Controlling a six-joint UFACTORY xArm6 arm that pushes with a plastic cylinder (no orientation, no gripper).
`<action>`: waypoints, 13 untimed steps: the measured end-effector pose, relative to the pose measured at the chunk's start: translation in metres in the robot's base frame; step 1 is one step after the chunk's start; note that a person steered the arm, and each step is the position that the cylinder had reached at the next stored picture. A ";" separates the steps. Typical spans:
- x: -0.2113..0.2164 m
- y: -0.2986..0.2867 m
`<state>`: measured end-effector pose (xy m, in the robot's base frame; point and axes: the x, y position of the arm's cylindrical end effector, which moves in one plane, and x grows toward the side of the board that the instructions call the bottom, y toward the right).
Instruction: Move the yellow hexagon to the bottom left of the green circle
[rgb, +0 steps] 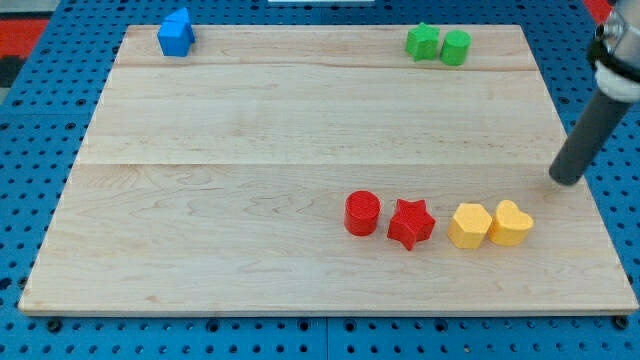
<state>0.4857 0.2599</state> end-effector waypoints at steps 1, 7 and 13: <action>0.023 -0.001; -0.001 0.011; 0.047 -0.151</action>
<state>0.5328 0.1089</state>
